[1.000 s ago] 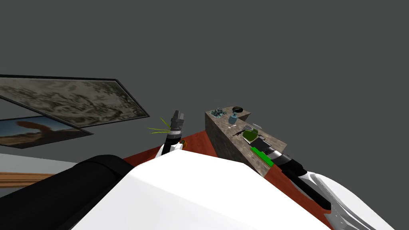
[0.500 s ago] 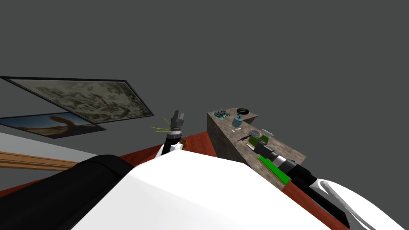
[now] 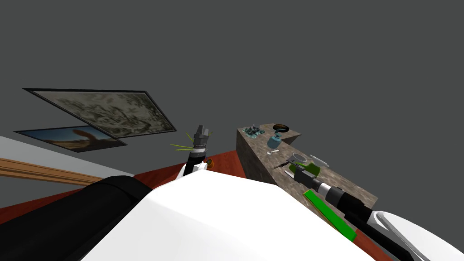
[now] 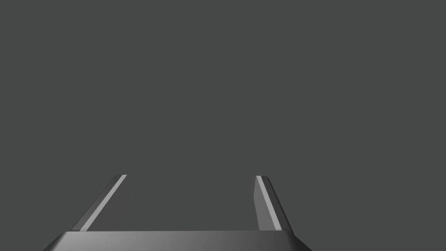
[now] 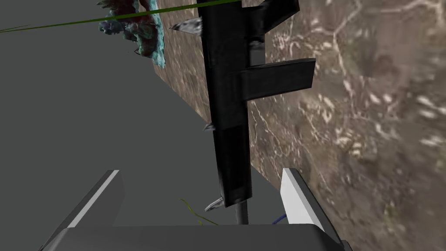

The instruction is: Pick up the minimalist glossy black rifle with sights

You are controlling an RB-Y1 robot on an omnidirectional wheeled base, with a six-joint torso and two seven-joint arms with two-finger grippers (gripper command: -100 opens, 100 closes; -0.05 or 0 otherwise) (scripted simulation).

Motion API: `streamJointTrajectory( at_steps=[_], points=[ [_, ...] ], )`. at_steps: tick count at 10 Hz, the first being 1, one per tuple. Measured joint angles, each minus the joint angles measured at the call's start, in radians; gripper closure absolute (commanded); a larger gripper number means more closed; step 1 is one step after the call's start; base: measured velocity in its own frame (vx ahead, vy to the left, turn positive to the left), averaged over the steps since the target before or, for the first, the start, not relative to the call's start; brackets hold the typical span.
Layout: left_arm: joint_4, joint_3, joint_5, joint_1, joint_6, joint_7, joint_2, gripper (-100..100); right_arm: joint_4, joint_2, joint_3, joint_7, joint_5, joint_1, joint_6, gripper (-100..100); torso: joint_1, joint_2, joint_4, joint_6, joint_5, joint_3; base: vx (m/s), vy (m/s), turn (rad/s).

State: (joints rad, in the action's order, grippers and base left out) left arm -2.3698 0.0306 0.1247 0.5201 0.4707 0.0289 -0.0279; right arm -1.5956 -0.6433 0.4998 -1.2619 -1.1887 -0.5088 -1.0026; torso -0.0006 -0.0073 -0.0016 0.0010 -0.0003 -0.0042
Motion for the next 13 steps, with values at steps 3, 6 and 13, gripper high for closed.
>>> streamJointTrajectory(
  at_steps=[3,6,13],
  points=[
    [0.000,0.000,0.000,0.000,0.000,0.000,0.000,0,0.012,-0.019,0.009,-0.022,-0.033,-0.024,-0.022,0,0.001,0.003,0.001,0.000,0.000,0.002,0.034,-0.004,0.020],
    [0.000,0.000,0.000,0.000,0.000,0.000,0.000,0,0.022,-0.014,0.003,-0.049,-0.013,-0.036,-0.020,-100,0.003,0.001,0.000,0.000,0.001,0.001,0.077,0.035,0.004],
    [0.000,0.000,0.000,0.000,0.000,0.000,0.000,0,0.032,-0.014,0.001,-0.070,0.000,-0.041,-0.022,0,0.001,0.006,0.001,0.000,0.000,0.003,0.007,0.004,0.000]
  ],
)
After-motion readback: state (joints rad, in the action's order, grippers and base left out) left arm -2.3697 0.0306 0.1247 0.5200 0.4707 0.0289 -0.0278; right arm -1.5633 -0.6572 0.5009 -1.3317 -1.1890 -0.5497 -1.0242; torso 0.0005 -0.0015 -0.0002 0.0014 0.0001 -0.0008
